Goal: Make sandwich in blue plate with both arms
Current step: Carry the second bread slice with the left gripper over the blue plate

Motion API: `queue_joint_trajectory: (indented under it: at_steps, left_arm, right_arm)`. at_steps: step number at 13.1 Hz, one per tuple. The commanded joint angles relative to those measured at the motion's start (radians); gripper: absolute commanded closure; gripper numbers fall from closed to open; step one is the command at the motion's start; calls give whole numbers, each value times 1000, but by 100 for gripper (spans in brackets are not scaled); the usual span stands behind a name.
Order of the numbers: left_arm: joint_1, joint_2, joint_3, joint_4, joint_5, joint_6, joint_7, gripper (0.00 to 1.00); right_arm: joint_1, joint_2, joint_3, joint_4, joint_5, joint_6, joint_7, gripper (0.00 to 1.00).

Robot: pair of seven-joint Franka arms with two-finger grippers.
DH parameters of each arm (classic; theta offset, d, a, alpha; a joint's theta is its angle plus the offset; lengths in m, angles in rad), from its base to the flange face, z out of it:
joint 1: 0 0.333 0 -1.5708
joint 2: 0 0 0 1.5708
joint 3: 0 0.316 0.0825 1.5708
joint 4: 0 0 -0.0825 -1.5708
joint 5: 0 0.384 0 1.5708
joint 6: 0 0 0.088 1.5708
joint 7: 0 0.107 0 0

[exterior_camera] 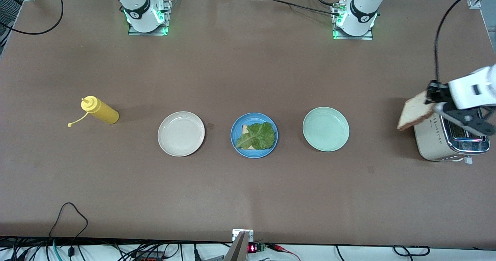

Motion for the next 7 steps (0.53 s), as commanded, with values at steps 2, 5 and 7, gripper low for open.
queue_joint_trajectory:
  at_steps: [2, 5, 7]
  left_arm:
    - [-72, 79, -4, 16, -265, -15, -121, 99]
    - [-119, 189, -3, 7, -526, 78, -142, 99]
    - [-130, 240, -4, -23, -708, 191, -139, 99]
  right_arm:
    - [160, -77, -8, -39, -56, 7, 347, 0]
    - [249, -94, -6, -56, -90, 9, 596, 0]
    - [321, -97, -6, -58, -172, 9, 694, 0]
